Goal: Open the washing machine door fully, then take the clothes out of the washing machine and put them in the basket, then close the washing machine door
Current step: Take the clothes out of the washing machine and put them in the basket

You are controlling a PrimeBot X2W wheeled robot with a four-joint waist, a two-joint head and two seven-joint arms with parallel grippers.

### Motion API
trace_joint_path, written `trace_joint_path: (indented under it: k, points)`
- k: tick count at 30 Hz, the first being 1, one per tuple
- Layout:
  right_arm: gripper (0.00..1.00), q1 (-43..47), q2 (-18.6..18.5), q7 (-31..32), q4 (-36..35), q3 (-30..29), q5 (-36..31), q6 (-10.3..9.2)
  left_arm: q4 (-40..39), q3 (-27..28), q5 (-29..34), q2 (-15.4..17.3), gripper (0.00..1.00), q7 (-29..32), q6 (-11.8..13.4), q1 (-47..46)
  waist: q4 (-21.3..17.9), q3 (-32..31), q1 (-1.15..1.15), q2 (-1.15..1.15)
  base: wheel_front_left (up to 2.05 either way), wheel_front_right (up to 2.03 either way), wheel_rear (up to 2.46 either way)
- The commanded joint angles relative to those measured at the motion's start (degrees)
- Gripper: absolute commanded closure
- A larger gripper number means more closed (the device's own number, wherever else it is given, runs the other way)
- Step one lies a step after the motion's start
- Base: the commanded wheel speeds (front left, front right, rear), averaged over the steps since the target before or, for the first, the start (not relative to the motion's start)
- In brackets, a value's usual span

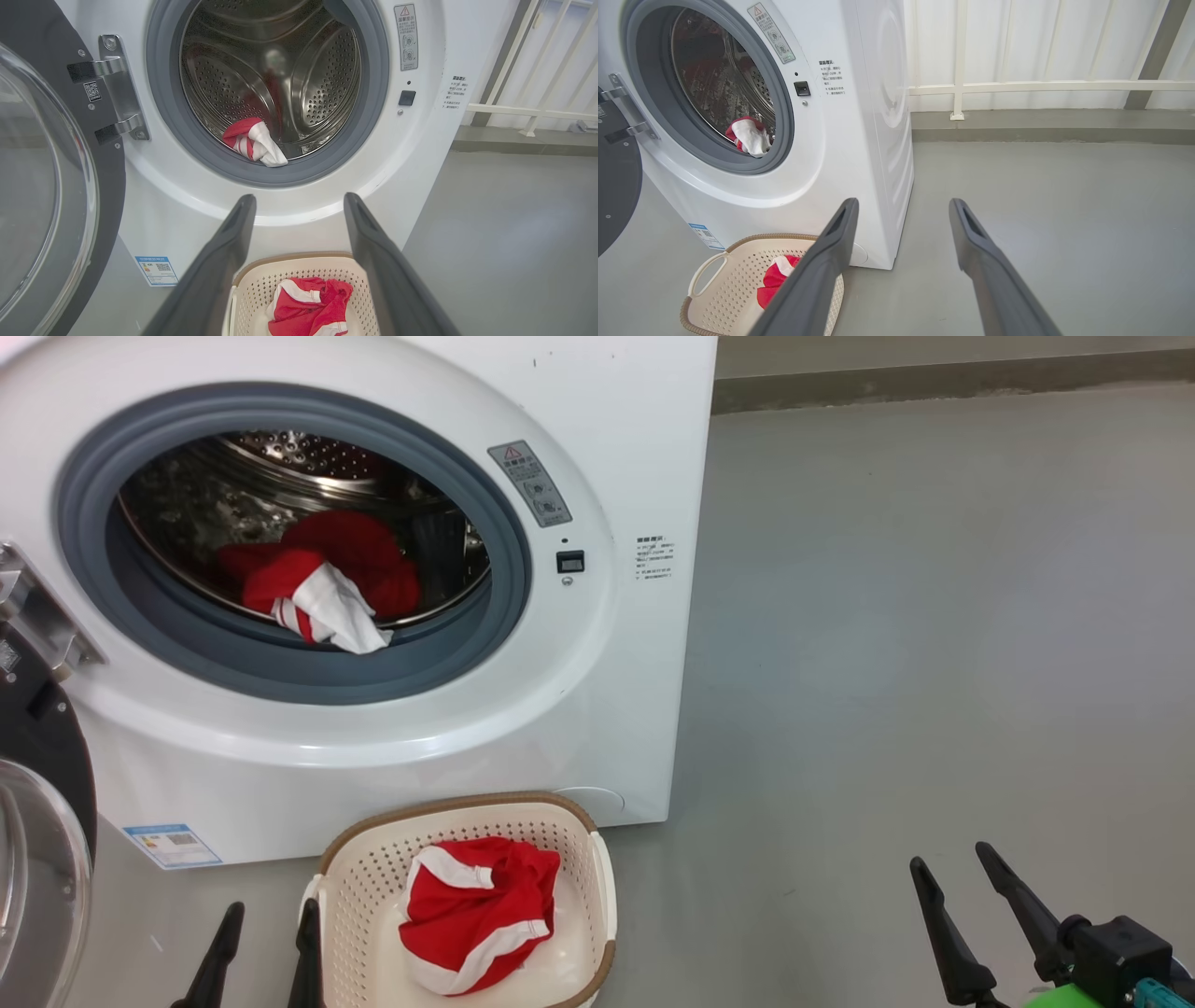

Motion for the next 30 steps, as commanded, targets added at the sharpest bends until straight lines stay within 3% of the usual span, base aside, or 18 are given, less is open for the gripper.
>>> trace_joint_path:
  k: [1,22,30]
  points:
    - [0.00,-0.3,-1.1,-0.4,-1.7,0.8,-0.3,0.34,-2.0,2.1,-0.7,0.6,0.00,-0.5,0.3,-0.6,0.0,-0.1,0.00,0.00,0.00,0.00,0.00]
    - [0.00,0.1,-0.7,-0.4,-2.3,0.0,-0.6,0.34,-5.1,0.9,-1.6,0.6,0.00,-0.5,2.1,1.2,0.2,0.8,0.00,0.00,0.00,0.00,0.00]
    - [0.00,-1.8,-0.3,-0.4,-2.8,-0.3,-0.6,0.34,-2.5,-2.2,-1.5,0.6,0.00,-0.5,3.2,-4.6,0.8,4.5,0.00,0.00,0.00,0.00,0.00]
